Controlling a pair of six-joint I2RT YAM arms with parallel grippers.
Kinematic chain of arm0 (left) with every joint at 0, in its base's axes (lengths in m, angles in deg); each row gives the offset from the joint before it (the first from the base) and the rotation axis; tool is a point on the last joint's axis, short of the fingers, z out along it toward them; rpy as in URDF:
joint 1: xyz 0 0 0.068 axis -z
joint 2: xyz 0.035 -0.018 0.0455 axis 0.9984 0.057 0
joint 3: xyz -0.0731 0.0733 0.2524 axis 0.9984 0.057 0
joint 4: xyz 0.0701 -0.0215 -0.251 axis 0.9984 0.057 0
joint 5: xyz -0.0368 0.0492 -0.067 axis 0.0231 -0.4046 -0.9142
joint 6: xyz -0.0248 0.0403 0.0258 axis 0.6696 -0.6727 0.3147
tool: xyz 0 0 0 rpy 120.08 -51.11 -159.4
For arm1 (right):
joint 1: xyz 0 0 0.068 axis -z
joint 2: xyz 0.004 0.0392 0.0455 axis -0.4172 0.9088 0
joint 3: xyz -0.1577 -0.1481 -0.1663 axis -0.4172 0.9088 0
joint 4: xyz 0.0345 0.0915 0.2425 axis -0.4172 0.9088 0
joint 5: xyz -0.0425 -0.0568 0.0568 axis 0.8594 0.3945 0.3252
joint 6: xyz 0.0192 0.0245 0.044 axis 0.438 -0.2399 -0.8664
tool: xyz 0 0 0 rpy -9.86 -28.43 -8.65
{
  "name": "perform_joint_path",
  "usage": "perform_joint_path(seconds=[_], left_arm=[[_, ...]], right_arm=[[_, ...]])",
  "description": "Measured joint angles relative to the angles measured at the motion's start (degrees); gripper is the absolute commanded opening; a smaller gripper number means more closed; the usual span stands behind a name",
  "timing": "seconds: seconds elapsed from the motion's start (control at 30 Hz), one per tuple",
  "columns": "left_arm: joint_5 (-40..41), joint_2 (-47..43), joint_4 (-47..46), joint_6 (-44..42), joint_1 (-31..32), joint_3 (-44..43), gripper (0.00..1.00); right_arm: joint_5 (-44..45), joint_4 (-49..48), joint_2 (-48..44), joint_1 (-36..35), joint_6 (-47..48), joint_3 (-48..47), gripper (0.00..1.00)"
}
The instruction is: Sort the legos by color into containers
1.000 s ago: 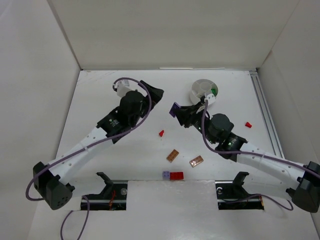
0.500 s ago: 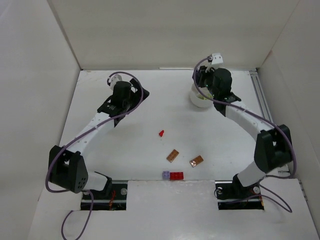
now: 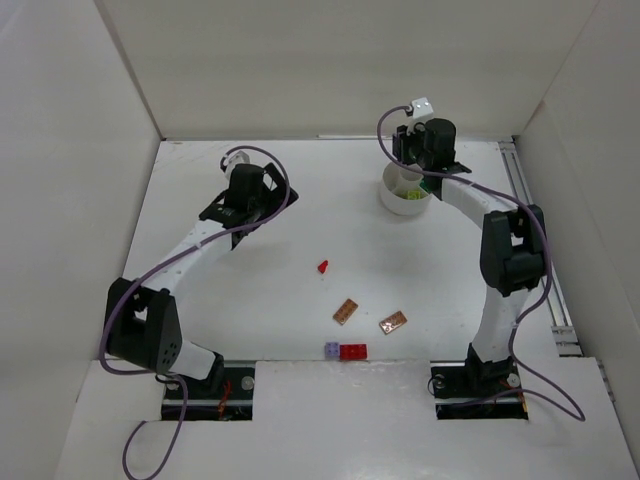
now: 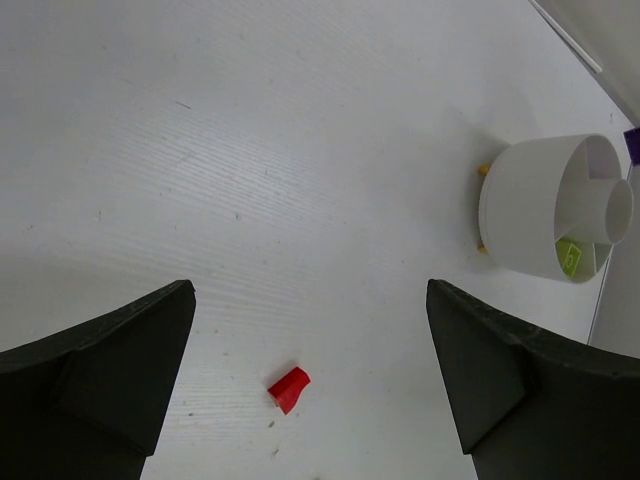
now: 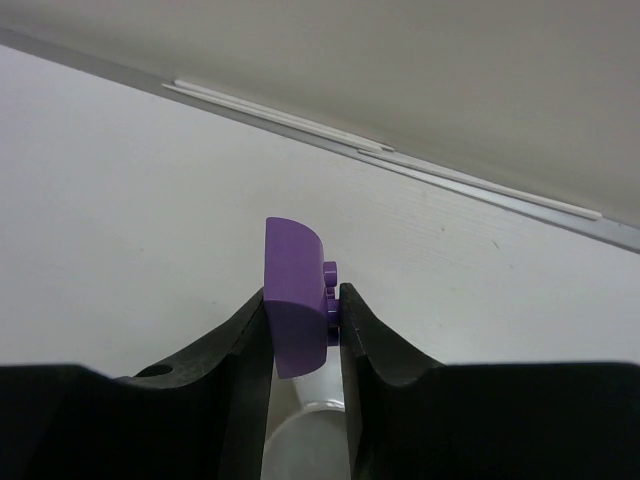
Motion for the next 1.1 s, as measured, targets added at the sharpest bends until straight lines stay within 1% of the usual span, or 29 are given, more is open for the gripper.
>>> perform_joint_path(seconds=[0.23, 0.33, 0.43, 0.53, 0.6, 0.67, 0.8, 0.9, 0.93, 0.97, 1.1], left_arm=[[-0.09, 1.79, 0.00, -0.46, 0.00, 0.04, 1.00], [-0.26, 2.58, 0.07, -0.52, 0.00, 0.07, 1.00], [-0.28, 2.71, 0.07, -0.61, 0.00, 0.07, 1.00], [-0.33, 2.69, 0.11, -0.63, 0.00, 0.09, 1.00], [-0.35, 2.69, 0.09, -0.66, 0.00, 0.24, 1.00], [-0.39, 2.67, 0.11, -0.61, 0.00, 0.68, 1.00], [-0.42, 2.58, 0.42, -0.61, 0.00, 1.42, 1.00], [-0.42, 2.25, 0.50, -0.63, 0.00, 1.90, 1.00], [-0.39, 2.14, 0.66, -0.61, 0.00, 1.95, 1.00], [-0.39, 2.03, 0.68, -0.61, 0.00, 1.95, 1.00], [-0.39, 1.66, 0.87, -0.57, 0.00, 1.95, 1.00]], right_arm=[[1.95, 2.21, 0.59, 1.18, 1.70, -0.42, 0.15], [2.21, 3.04, 0.59, 1.18, 2.05, -0.39, 0.19], [2.47, 3.85, 0.59, 1.18, 2.32, -0.35, 0.25], [3.15, 4.42, 0.57, 1.18, 2.60, 0.04, 0.25], [3.61, 4.66, 0.57, 1.18, 2.73, 0.35, 0.29], [4.13, 5.01, 0.57, 1.18, 2.75, 0.46, 0.29], [4.74, 5.33, 0.57, 1.18, 2.75, 0.46, 0.39], [5.05, 5.79, 0.42, 1.18, 2.82, 0.61, 0.43], [5.18, 5.90, 0.33, 1.18, 2.91, 0.74, 0.49], [5.20, 5.86, 0.17, 1.18, 2.93, 0.96, 0.50], [5.20, 6.08, -0.81, 1.18, 3.15, 2.25, 0.52]])
